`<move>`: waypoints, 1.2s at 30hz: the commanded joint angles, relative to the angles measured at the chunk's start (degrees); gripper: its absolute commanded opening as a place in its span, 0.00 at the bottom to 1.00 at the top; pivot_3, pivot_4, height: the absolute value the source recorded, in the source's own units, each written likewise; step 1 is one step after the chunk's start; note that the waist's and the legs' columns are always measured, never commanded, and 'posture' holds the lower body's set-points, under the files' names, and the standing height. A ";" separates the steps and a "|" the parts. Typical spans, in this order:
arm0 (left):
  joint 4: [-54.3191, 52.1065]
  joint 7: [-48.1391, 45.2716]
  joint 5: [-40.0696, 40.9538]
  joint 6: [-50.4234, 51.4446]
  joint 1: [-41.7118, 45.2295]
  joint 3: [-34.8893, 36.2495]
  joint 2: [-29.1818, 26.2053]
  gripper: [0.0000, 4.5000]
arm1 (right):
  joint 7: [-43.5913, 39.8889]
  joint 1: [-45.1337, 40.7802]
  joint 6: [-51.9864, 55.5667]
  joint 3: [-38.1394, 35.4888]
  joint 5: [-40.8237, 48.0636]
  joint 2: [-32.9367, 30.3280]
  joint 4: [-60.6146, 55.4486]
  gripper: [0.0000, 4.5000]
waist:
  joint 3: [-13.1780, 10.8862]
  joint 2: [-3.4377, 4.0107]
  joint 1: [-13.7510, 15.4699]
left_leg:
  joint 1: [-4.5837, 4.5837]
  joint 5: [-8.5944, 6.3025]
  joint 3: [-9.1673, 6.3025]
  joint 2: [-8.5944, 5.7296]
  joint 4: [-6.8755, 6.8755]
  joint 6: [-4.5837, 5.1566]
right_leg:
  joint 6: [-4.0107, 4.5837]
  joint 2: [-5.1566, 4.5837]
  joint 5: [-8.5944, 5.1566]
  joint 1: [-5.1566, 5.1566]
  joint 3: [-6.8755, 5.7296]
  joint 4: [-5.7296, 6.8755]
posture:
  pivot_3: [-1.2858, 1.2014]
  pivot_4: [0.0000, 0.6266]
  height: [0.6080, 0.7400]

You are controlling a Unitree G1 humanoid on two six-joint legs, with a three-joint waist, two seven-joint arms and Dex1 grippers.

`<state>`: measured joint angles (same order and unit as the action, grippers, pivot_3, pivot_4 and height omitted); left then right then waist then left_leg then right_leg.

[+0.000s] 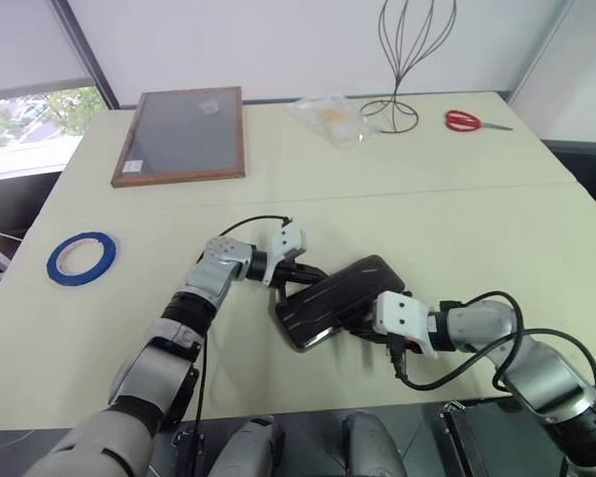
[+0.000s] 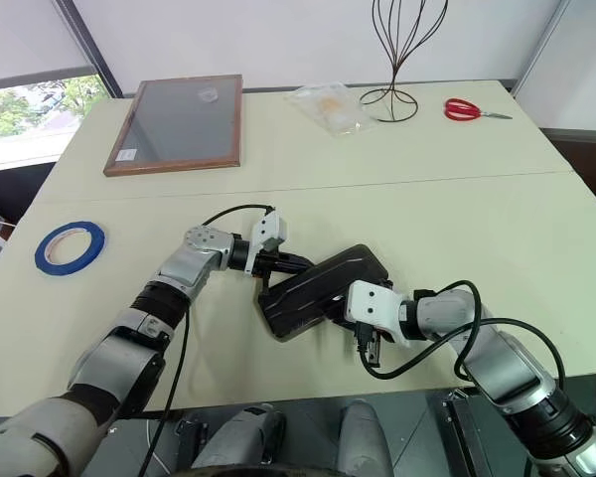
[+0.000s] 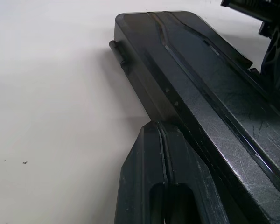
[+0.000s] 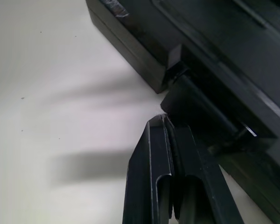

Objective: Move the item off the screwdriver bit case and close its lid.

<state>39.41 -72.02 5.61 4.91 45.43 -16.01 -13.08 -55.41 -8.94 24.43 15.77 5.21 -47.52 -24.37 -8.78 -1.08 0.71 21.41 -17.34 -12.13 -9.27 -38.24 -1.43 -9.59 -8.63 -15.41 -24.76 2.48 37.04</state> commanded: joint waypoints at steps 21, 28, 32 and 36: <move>-2.51 -2.03 -2.00 0.31 -2.58 -1.55 3.42 0.00 | 1.30 -3.61 -4.45 -0.94 -4.22 4.53 2.99 0.01 | 0.19 -0.27 -0.26 | -0.26 0.01 -0.01 0.10 0.01 -0.01 | 0.05 0.09 0.05 0.21 0.00 0.02 | 0.52 0.24 1.00; -5.60 3.12 0.41 1.97 -0.73 5.73 -1.40 0.00 | -3.29 -2.69 -1.07 -5.07 1.48 0.72 -3.26 0.01 | 0.09 -0.32 0.07 | -0.08 0.00 -0.03 0.05 -0.02 0.00 | 0.03 0.04 0.06 0.12 -0.01 -0.04 | 0.52 0.24 1.00; -10.66 6.58 2.94 5.24 -1.80 10.63 -5.86 0.00 | -3.04 -4.52 0.66 -7.60 4.38 1.11 -3.84 0.01 | 0.06 -0.31 -0.50 | 0.00 0.00 -0.02 0.10 0.02 -0.01 | 0.02 0.07 0.07 -0.05 0.00 0.00 | 0.52 0.24 1.00; -18.53 12.02 6.67 11.30 -4.46 16.88 -10.19 0.00 | -2.84 -7.37 2.00 -9.09 7.32 2.44 -2.79 0.01 | 0.05 -0.31 -0.34 | 0.01 0.00 -0.02 0.09 0.04 -0.01 | 0.02 0.05 0.07 -0.05 0.00 -0.02 | 0.52 0.24 1.00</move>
<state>24.67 -61.99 10.21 14.40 41.44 -1.83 -22.60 -58.54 -15.13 26.15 8.21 10.69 -45.79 -26.04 -8.72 -1.39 0.37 21.41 -17.34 -12.15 -9.18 -38.20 -1.43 -9.56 -8.58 -15.34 -24.80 2.48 37.03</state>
